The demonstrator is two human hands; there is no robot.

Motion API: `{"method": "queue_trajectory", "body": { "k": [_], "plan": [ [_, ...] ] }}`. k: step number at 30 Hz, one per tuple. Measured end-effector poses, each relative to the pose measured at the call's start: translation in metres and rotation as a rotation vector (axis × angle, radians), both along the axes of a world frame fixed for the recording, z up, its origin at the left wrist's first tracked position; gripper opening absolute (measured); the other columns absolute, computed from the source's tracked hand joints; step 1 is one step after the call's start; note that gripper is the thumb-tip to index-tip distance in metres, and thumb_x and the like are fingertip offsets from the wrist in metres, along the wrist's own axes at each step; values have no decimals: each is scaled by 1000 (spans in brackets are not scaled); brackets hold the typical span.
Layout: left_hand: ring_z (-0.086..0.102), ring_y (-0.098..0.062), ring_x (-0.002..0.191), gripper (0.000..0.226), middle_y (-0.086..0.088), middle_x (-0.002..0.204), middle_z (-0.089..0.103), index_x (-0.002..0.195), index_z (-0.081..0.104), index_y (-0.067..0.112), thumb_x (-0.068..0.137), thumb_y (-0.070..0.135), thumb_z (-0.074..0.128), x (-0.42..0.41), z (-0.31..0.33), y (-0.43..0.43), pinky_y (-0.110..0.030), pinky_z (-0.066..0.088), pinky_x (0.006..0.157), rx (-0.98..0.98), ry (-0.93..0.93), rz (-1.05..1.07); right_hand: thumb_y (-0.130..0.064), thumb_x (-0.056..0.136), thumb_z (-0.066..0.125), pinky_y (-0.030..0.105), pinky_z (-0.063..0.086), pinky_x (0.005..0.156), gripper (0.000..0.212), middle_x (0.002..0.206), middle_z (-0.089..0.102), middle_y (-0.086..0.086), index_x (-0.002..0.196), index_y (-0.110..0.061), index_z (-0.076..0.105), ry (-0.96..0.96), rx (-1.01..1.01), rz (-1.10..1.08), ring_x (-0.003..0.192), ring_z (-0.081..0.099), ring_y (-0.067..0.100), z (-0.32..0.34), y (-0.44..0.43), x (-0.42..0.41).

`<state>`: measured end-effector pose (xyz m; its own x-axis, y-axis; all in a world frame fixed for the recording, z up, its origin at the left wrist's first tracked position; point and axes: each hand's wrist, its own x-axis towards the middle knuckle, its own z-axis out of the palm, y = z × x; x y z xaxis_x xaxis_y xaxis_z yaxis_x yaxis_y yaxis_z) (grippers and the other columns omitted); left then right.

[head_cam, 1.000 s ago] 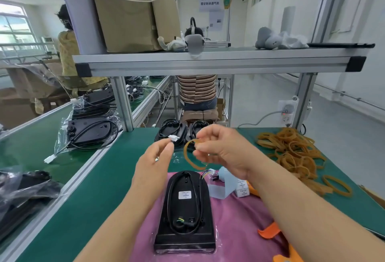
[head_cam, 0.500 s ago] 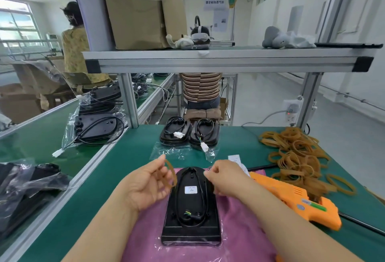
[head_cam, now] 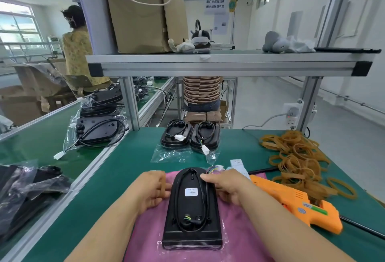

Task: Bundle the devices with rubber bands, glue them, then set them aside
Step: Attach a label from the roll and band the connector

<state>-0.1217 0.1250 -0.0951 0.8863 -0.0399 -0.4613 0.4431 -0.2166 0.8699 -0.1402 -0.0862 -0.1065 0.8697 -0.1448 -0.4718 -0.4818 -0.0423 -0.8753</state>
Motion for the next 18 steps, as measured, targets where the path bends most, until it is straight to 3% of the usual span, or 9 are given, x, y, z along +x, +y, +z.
{"method": "queue_trajectory", "body": {
  "k": [2, 5, 7, 10, 12, 14, 18],
  "plan": [
    [57, -11, 62, 30, -5, 96, 75, 110, 65, 10, 98, 29, 46, -1, 2, 4, -23, 39, 55, -44, -14, -18, -25, 76, 82, 17, 25, 43, 21, 66, 58, 2, 76, -15, 64, 16, 97, 16, 49, 40, 8, 6, 0, -3],
    [57, -10, 64, 24, -9, 103, 72, 110, 60, 19, 102, 32, 42, -4, 5, 11, -21, 40, 53, -166, -55, -67, -13, 84, 71, 23, 41, 53, 13, 65, 69, 3, 72, -12, 67, -27, 280, 105, 55, 57, 13, 15, 1, -9],
    [60, -11, 67, 23, -4, 95, 72, 110, 58, 21, 103, 24, 36, -6, 8, 15, -22, 42, 55, -249, -99, -91, -5, 88, 62, 30, 55, 66, 11, 74, 73, 9, 81, -5, 70, -57, 412, 183, 65, 66, 19, 21, 2, -14],
    [64, -13, 69, 39, -4, 92, 76, 122, 57, 26, 102, 8, 29, -5, 13, 24, -23, 49, 56, -302, -172, -143, 0, 86, 63, 40, 57, 81, 29, 104, 68, 25, 112, 12, 65, -161, 453, 275, 79, 69, 27, 26, 2, -20],
    [68, -14, 68, 42, -10, 101, 76, 124, 57, 23, 100, -1, 32, -5, 18, 29, -23, 55, 56, -342, -208, -137, -2, 78, 68, 39, 57, 82, 41, 109, 65, 25, 118, 9, 64, -257, 429, 349, 82, 69, 27, 31, 0, -23],
    [70, -13, 64, 39, -12, 104, 76, 123, 60, 18, 99, -6, 40, -2, 20, 34, -21, 57, 53, -382, -255, -62, -4, 76, 65, 35, 59, 79, 33, 104, 70, 19, 109, -3, 73, -350, 444, 420, 82, 71, 24, 36, -2, -25],
    [51, -4, 41, 26, -11, 92, 77, 119, 64, 8, 94, 1, 60, 4, 17, 37, -13, 42, 36, -303, -293, 26, 1, 76, 62, 31, 59, 72, 28, 95, 74, 13, 95, -12, 78, -460, 524, 441, 80, 73, 21, 49, -7, -25]
  ]
}}
